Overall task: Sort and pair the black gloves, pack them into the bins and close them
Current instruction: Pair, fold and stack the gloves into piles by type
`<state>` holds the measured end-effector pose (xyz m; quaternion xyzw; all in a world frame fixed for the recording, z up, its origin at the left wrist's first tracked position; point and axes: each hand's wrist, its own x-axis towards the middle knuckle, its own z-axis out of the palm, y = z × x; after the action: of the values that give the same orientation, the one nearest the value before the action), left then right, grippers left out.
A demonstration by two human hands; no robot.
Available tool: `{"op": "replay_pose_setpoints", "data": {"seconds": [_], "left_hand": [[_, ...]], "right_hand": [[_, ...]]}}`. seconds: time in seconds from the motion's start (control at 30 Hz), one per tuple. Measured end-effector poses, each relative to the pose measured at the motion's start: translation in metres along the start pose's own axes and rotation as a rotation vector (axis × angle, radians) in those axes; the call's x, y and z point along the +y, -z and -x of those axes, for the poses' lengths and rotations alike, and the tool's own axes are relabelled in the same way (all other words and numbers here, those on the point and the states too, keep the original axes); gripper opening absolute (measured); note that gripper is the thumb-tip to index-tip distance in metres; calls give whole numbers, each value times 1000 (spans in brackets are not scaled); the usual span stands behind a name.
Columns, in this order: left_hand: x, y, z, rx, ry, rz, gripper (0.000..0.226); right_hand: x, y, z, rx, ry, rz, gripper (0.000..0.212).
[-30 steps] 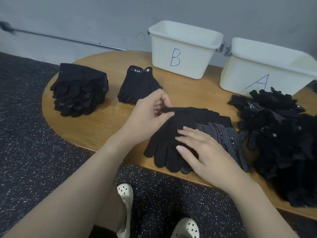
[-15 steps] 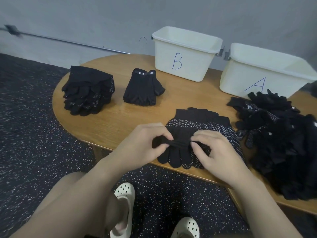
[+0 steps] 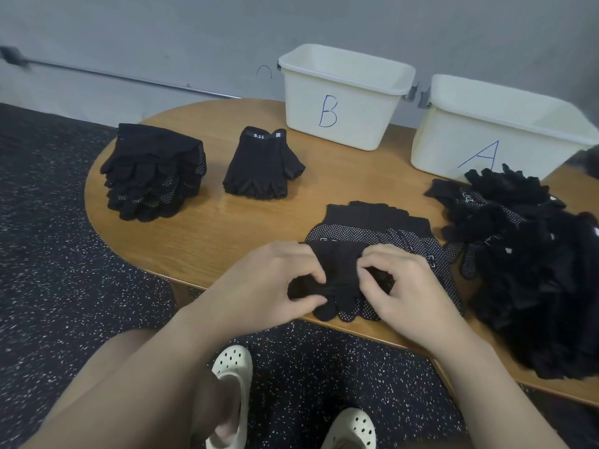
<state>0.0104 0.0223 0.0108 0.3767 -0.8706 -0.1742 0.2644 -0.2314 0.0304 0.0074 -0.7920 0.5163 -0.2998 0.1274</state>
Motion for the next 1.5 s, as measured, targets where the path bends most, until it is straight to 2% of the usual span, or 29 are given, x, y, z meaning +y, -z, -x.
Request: {"op": "replay_pose_setpoints", "data": {"seconds": [0.1, 0.2, 0.37, 0.47, 0.53, 0.6, 0.8, 0.93, 1.07, 1.27, 1.4, 1.5], "left_hand": [[0, 0, -3, -15, 9, -18, 30], [0, -1, -7, -2, 35, -20, 26], [4, -7, -12, 145, 111, -39, 22], [5, -9, -12, 84, 144, -85, 28], [6, -10, -11, 16, 153, -100, 34], [5, -10, -10, -34, 158, -114, 39], [0, -10, -7, -71, 184, -82, 49], [-2, -13, -3, -144, 244, -181, 59], [-5, -14, 2, -233, 275, -369, 71], [-17, -9, 11, -250, 361, -391, 79], [-19, -9, 2, -73, 404, -185, 78], [-25, -9, -12, 2, 415, -140, 67]], "right_hand": [[-3, 0, 0, 96, -24, -27, 17], [-8, -3, -1, 211, -16, -9, 19], [-17, -14, -2, 265, 26, 122, 17], [-21, -16, -1, 315, 31, 157, 17], [-22, -17, 1, 269, 34, 155, 23], [-23, -19, 4, 149, 50, 184, 32], [-24, -26, 10, -170, 4, 303, 57], [-23, -27, 15, -257, -43, 403, 65], [-17, -19, 15, -304, -139, 460, 76], [-15, -10, 13, -280, -217, 478, 94], [-17, -9, 8, -171, -264, 352, 99], [-18, -8, -1, -88, -232, 280, 81]]}}
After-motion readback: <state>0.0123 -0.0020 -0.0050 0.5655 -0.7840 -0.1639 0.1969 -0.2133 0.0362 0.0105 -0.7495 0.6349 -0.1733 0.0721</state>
